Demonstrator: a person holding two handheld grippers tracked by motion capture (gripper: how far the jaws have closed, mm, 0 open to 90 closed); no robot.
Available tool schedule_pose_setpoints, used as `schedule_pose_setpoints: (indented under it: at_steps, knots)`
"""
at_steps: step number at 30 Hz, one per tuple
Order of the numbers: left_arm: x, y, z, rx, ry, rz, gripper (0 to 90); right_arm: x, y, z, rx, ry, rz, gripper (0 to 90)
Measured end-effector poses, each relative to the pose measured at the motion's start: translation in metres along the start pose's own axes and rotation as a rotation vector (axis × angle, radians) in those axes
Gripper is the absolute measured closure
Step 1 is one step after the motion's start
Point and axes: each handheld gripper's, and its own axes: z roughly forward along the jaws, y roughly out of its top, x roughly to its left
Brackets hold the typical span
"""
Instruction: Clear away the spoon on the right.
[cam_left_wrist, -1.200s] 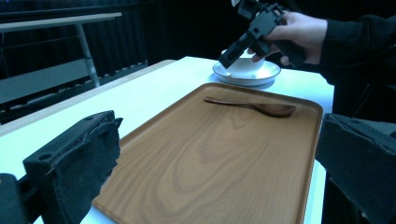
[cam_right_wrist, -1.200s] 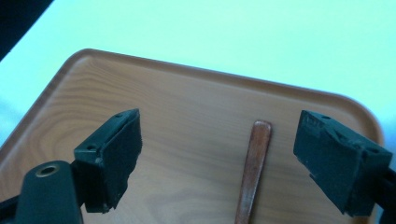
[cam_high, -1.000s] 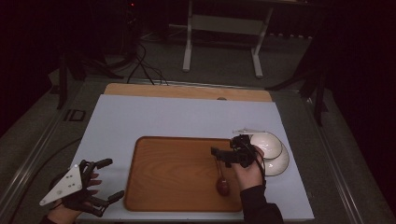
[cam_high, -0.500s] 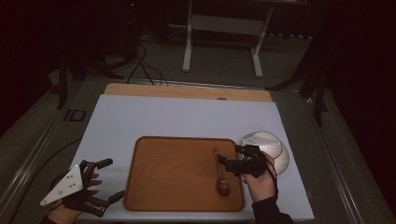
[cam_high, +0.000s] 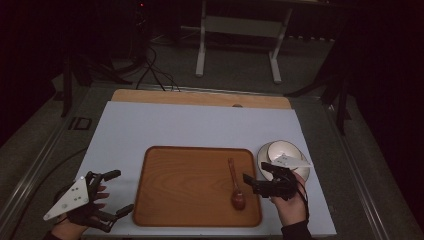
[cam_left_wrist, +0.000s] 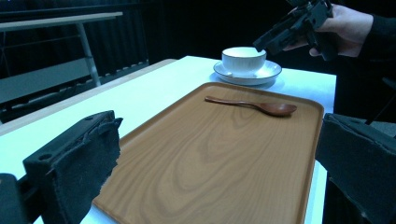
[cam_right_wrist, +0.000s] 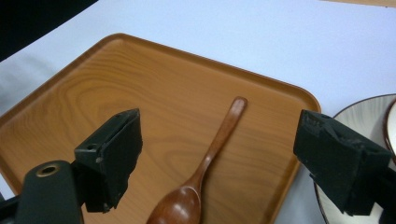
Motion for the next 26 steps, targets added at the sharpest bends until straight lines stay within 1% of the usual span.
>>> schedule_pose_setpoints:
  at_steps: [1,6,7,13,16,18,23,26]
  knots:
    - [0.000,0.000,0.000,0.000,0.000,0.000,0.0,-0.001,-0.002,-0.001,0.001,-0.006,-0.002,15.2]
    - [0.000,0.000,0.000,0.001,-0.001,0.000,0.0,-0.008,-0.010,-0.005,-0.018,-0.002,-0.015,15.2]
    - [0.000,0.000,0.000,0.002,-0.001,0.001,0.0,-0.009,-0.011,-0.005,-0.018,-0.003,-0.012,15.2]
    - [0.000,-0.001,0.000,0.003,-0.007,0.003,0.0,-0.012,-0.017,-0.001,-0.017,-0.006,-0.037,15.6]
    - [0.000,-0.001,0.000,0.005,-0.009,0.004,0.0,-0.013,-0.018,-0.001,-0.022,-0.001,-0.033,15.9]
    - [0.000,-0.001,0.000,0.006,-0.009,0.003,0.0,-0.013,-0.019,0.001,-0.012,-0.006,-0.045,16.0]
    - [0.000,-0.001,0.000,0.004,-0.010,0.005,0.0,-0.014,-0.021,0.002,-0.012,0.002,-0.035,15.9]
    - [0.000,-0.001,0.000,0.005,-0.010,0.005,0.0,-0.016,-0.021,0.001,-0.013,-0.002,-0.028,15.9]
